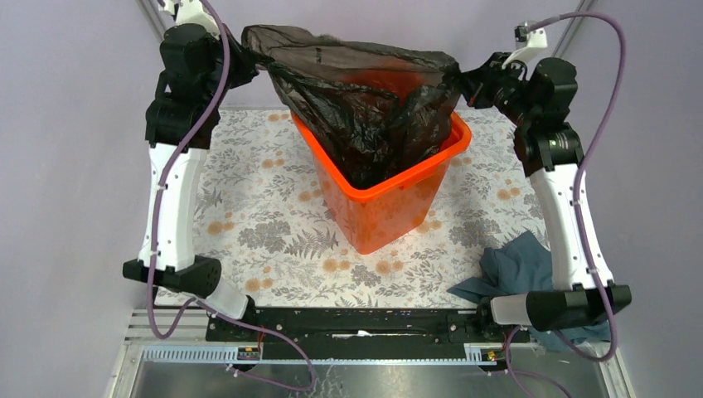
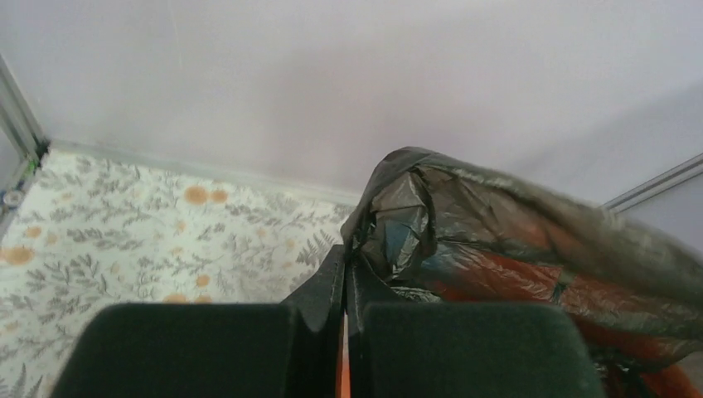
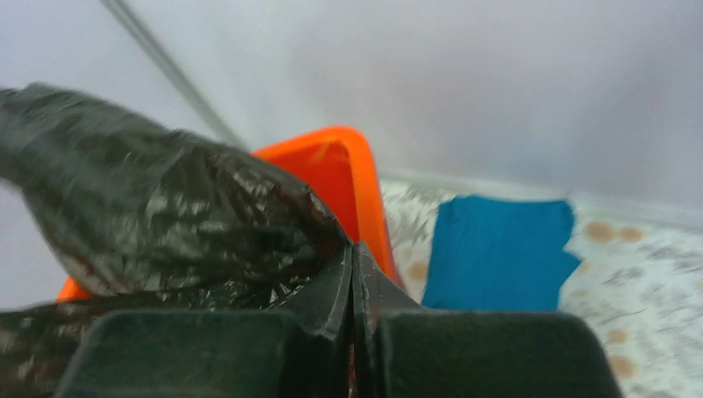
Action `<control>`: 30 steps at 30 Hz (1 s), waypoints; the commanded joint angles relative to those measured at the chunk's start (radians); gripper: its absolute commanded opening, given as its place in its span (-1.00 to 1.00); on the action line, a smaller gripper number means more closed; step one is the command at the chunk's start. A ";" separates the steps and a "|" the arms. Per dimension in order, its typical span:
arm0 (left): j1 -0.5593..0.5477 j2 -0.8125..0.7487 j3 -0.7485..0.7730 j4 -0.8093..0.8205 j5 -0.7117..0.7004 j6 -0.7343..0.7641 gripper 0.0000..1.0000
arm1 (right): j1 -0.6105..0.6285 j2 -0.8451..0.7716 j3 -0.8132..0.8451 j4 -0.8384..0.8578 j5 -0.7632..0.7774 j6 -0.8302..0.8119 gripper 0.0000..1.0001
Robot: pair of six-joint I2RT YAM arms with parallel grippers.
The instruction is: Put the trash bags into the trash bin
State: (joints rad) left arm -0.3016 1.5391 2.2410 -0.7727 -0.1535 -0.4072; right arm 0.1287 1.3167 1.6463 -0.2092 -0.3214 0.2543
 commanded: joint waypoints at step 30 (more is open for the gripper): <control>0.249 0.083 -0.226 0.220 0.590 -0.168 -1.00 | -0.069 0.395 0.623 -0.320 -0.246 0.322 0.91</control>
State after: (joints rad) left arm -0.0658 1.6352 2.0132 -0.6094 0.4015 -0.5701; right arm 0.0586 1.6466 2.2803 -0.6689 -0.4603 0.4026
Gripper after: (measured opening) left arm 0.005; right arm 0.960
